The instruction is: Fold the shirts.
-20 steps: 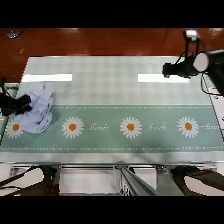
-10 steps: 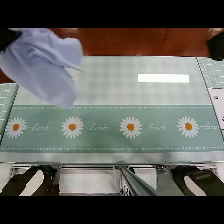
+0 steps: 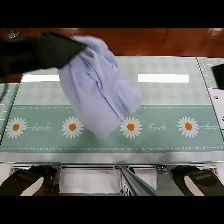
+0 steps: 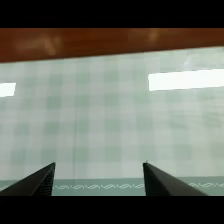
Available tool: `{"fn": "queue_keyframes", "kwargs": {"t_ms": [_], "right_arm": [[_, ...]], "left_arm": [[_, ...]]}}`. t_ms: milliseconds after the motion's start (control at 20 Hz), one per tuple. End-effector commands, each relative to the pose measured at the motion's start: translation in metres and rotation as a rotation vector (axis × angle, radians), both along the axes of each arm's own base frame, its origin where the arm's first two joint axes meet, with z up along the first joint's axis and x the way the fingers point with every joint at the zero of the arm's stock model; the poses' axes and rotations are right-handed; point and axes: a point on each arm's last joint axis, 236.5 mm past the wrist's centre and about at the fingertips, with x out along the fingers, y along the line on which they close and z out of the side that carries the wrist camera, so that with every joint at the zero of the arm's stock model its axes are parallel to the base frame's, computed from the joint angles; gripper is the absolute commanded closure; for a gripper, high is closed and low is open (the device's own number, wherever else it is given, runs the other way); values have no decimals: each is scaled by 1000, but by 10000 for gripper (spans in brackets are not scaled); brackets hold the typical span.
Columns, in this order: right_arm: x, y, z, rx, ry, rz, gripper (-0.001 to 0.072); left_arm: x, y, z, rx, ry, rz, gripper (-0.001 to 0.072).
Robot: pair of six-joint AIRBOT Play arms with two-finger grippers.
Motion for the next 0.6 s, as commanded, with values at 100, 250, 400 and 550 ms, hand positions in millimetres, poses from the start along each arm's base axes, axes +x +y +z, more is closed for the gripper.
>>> {"fn": "queue_keyframes", "kwargs": {"t_ms": [100, 250, 400, 550], "right_arm": [[10, 16, -60, 95, 80, 1, 95], [15, 12, -100, 119, 163, -56, 96], [23, -8, -146, 50, 273, -135, 92], [32, -44, -165, 39, 321, -247, 91]], "left_arm": [[-25, -82, -145, 161, 316, -235, 683], [-52, -132, -223, 261, 461, -344, 683], [-84, -148, -286, 362, 639, -450, 23], [-73, -86, -296, 560, 750, -470, 7]]}}
